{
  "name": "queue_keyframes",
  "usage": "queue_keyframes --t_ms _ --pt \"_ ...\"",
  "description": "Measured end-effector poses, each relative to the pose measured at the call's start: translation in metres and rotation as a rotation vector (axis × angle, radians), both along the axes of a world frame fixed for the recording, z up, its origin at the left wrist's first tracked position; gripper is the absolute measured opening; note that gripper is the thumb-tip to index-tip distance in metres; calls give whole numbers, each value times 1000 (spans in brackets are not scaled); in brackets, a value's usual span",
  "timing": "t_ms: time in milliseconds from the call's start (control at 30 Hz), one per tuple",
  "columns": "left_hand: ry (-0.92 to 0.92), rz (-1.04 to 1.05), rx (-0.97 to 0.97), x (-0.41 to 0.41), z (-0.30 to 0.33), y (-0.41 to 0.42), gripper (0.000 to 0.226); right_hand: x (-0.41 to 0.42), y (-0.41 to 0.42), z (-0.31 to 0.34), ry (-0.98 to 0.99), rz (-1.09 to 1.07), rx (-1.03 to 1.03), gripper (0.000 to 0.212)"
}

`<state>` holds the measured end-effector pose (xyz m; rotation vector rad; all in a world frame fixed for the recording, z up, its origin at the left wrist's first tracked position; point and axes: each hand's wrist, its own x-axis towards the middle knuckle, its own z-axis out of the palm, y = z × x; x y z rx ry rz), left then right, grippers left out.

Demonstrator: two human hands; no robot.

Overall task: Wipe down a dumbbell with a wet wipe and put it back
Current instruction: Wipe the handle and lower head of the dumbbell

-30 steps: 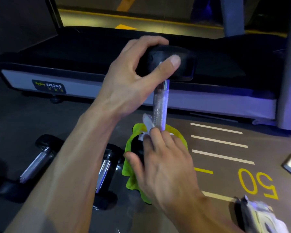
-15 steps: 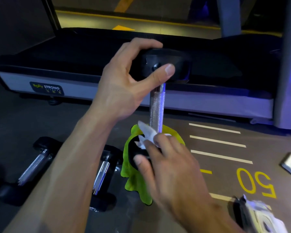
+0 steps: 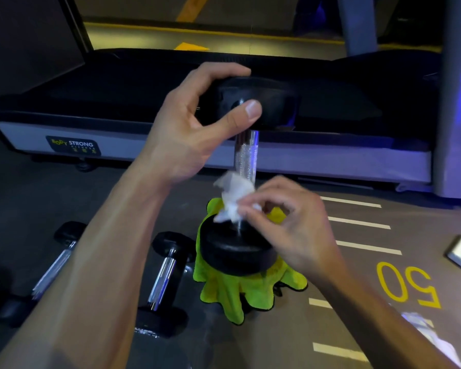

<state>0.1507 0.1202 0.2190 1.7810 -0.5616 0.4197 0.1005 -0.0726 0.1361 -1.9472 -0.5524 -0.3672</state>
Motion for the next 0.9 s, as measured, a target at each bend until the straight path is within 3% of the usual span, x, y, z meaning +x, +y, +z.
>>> queue_keyframes --t_ms 100,167,333,533,700,833,900 --pt "-7 -8 18 1 -1 1 40 22 10 19 -179 -149 116 3" --pt "-17 -10 22 1 -1 0 40 24 9 20 -197 -171 140 5" --pt "-10 2 -10 2 -3 2 39 -11 -5 -7 -38 -5 -138 13" --pt "-18 0 13 2 -2 -2 41 16 15 24 -274 -246 -20 3" --pt "-20 17 11 0 -2 -3 40 -5 15 -4 -322 -150 -249 10" --pt "-11 20 18 -1 -1 -2 43 17 17 24 -409 -329 -113 15" --pt "7 26 7 -2 -1 0 44 8 25 13 -363 -308 -99 28"
